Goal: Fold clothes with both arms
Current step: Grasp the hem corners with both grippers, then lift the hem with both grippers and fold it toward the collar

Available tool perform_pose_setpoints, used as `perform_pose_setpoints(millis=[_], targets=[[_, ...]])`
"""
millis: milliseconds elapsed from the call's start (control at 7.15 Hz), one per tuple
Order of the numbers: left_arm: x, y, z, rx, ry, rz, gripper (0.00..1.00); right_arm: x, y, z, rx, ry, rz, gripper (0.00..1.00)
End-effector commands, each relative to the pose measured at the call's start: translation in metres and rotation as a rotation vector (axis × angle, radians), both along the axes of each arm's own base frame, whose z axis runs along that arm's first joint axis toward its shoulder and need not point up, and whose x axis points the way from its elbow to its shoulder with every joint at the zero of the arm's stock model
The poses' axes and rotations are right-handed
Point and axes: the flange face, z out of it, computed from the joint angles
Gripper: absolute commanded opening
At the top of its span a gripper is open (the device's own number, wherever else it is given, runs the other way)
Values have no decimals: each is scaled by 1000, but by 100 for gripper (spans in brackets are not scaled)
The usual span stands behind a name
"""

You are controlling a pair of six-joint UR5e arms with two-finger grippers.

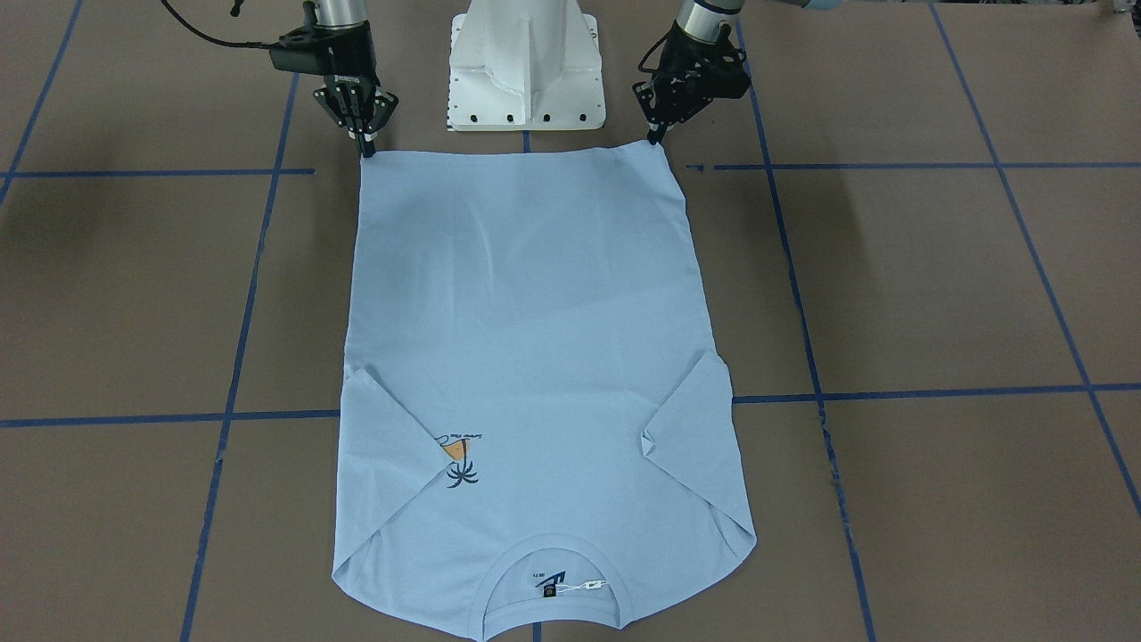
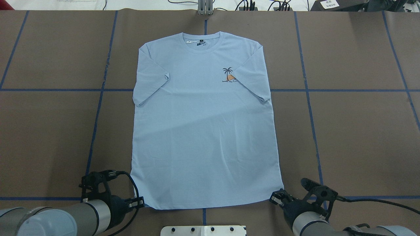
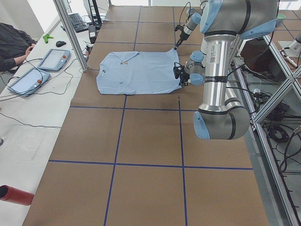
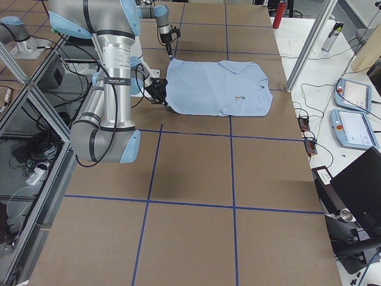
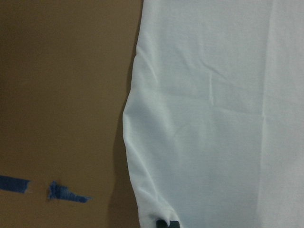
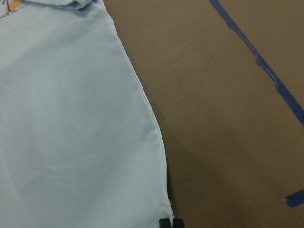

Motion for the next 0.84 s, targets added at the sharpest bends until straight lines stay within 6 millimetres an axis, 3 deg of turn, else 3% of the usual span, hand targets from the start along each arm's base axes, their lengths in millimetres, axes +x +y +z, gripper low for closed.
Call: perform_pose_setpoints(millis=[0, 140, 280, 420, 699], targets=[[-95, 9, -85, -56, 22, 86, 0, 92, 7, -82, -47, -16, -75, 0], [-145, 0, -110, -78, 56, 82, 0, 126, 3, -112, -84, -45, -97, 0], [-163, -8, -116, -82, 58, 97, 0, 130, -5, -125, -127, -66, -96, 0], [-167, -20, -128, -23, 84, 100, 0, 137, -19, -127, -140, -63, -83, 0], [-169, -65, -143, 117, 49, 86, 0, 137, -55, -156, -32, -58, -115, 0]])
